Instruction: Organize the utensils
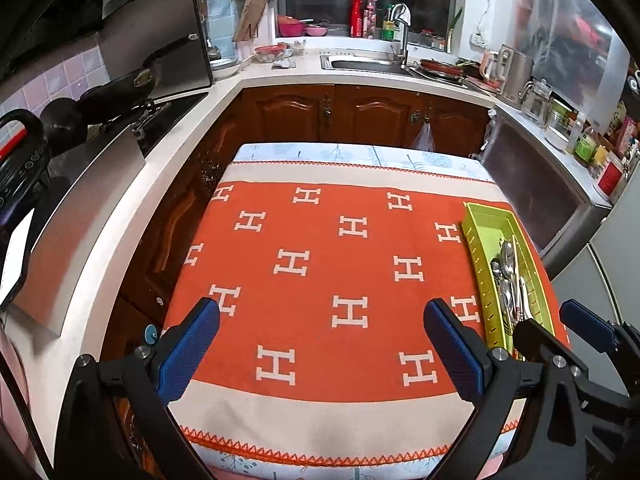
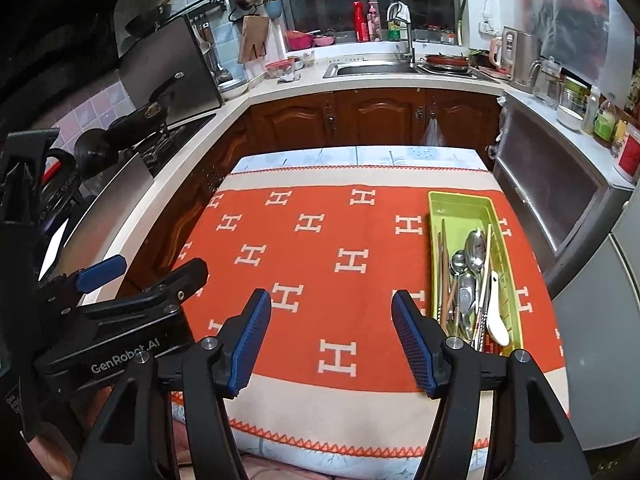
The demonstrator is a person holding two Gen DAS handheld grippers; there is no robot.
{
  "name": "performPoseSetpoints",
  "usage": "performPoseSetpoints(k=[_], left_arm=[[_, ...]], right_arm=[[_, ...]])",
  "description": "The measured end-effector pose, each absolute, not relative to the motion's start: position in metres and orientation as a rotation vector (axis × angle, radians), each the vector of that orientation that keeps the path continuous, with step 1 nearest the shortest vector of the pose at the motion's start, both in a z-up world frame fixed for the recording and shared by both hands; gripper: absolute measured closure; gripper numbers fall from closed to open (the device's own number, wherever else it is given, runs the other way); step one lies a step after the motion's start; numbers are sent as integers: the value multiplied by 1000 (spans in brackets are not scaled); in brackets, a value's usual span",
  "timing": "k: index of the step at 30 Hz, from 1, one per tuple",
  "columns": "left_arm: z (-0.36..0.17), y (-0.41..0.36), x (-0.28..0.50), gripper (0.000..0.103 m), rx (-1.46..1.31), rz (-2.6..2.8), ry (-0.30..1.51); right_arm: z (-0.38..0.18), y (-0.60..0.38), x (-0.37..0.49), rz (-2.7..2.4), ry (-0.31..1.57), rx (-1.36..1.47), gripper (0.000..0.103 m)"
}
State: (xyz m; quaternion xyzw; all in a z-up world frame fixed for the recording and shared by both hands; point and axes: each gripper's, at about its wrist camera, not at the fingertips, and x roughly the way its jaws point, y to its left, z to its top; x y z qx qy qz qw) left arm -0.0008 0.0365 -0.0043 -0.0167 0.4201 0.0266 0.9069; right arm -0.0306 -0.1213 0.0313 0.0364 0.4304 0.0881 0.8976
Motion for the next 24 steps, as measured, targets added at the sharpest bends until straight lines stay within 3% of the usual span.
performPoseSetpoints(k=[24], left_arm=[[-12,46,8,2,-21,86,882]], right_arm=[[18,-113,-15,178,908,53,39]])
